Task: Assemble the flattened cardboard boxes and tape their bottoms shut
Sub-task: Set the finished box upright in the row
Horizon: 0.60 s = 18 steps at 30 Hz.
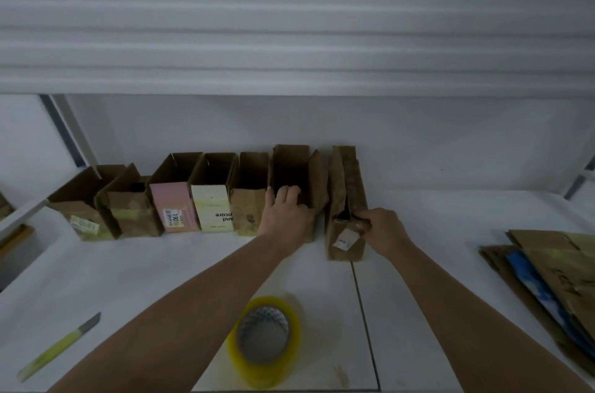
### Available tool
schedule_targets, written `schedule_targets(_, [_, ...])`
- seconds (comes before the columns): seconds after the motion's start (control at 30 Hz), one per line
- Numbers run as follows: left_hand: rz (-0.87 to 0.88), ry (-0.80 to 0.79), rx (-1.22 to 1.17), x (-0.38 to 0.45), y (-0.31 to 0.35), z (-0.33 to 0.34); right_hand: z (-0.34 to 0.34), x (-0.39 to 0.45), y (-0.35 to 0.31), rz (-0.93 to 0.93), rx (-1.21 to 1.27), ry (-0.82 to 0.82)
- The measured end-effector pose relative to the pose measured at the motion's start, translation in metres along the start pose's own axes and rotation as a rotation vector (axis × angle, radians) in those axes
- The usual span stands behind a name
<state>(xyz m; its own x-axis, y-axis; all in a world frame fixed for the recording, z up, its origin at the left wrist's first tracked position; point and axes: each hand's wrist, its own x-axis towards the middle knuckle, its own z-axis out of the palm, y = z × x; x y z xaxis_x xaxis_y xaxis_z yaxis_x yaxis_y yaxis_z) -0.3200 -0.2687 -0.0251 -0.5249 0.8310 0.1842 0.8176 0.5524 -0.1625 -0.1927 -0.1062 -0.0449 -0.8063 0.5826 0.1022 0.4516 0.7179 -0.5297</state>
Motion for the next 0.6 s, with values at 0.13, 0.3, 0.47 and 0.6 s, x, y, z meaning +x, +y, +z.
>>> schedule_targets(0.13, [-0.019, -0.138, 0.084, 0.002, -0.01, 0.008, 0.007, 0.014, -0.012, -0.007, 0.093, -0.012])
schedule_targets(0.3, [-0.011, -0.227, 0.099, 0.0, -0.011, 0.009, 0.016, 0.017, -0.02, 0.025, 0.099, -0.165])
schedule_targets(0.47, [-0.028, -0.212, 0.033, -0.009, -0.007, -0.002, 0.011, 0.006, -0.017, 0.065, -0.005, -0.07])
schedule_targets(0.6, [-0.004, -0.141, -0.024, -0.018, 0.003, -0.013, 0.001, -0.018, -0.021, 0.023, -0.108, -0.024])
